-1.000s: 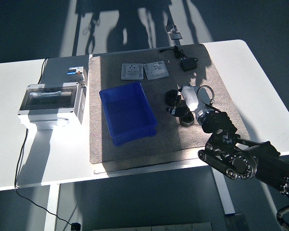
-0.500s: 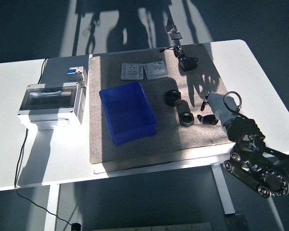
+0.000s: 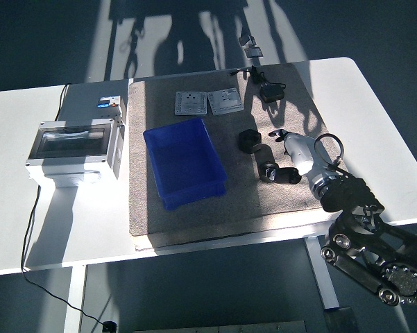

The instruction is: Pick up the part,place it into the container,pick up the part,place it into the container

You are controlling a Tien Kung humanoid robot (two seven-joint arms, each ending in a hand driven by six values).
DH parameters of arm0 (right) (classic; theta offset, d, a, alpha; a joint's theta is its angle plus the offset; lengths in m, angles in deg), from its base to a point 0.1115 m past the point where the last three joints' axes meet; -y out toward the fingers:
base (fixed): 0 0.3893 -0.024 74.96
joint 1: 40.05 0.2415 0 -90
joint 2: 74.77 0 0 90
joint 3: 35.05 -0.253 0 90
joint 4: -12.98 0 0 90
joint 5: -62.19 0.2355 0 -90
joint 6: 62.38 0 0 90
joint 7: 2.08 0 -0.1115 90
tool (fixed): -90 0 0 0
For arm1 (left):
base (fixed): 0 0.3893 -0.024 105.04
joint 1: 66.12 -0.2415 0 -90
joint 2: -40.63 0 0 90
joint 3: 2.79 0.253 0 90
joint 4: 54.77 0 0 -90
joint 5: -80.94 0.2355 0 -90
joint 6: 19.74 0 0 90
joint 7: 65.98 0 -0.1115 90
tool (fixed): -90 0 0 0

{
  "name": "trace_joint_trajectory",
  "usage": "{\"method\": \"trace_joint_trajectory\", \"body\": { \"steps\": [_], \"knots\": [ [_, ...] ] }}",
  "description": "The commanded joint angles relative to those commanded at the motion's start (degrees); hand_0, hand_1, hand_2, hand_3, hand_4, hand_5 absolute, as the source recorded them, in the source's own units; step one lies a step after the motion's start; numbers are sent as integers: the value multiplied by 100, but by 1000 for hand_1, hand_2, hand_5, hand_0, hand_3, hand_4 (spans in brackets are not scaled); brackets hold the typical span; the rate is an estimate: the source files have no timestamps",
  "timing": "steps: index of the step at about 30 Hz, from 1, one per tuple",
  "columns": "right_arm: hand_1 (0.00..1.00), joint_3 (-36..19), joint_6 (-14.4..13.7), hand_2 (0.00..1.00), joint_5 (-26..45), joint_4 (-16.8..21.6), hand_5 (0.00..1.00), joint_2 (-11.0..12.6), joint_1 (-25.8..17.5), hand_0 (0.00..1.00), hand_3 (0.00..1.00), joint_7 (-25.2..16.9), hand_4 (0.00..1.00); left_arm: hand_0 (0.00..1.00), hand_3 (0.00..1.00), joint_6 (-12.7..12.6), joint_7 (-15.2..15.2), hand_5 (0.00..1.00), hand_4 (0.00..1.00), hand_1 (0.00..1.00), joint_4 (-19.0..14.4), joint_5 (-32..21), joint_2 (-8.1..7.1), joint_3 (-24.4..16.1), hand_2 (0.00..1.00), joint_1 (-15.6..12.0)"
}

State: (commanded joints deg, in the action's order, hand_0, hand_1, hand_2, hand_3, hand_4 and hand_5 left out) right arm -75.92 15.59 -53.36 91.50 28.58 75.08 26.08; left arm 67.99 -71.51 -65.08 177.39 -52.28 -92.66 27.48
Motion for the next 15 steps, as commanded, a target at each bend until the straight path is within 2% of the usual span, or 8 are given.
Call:
{"method": "trace_joint_trajectory", "body": {
  "steps": [1,7,8,13,15],
  "knots": [
    [522,57,-17,751,57,-85,255,-22,27,445,815,-28,666,698,588,21,16,487,498,659,0,25,-1,-33,643,2],
    [522,338,-101,751,17,-509,255,-132,222,445,815,-155,666,698,588,67,65,487,498,659,0,45,-14,-103,643,9],
    [525,360,-101,749,-31,-548,251,-147,245,444,790,-175,637,698,589,65,67,484,497,659,0,40,-15,-96,645,11],
    [525,534,2,749,-149,-703,251,-200,370,444,790,-215,637,698,589,40,68,484,497,659,0,24,-17,-74,645,17],
    [536,618,86,732,-146,-765,255,-210,412,459,756,-192,656,698,587,37,66,483,492,659,0,27,-16,-73,643,19]
  ]
}}
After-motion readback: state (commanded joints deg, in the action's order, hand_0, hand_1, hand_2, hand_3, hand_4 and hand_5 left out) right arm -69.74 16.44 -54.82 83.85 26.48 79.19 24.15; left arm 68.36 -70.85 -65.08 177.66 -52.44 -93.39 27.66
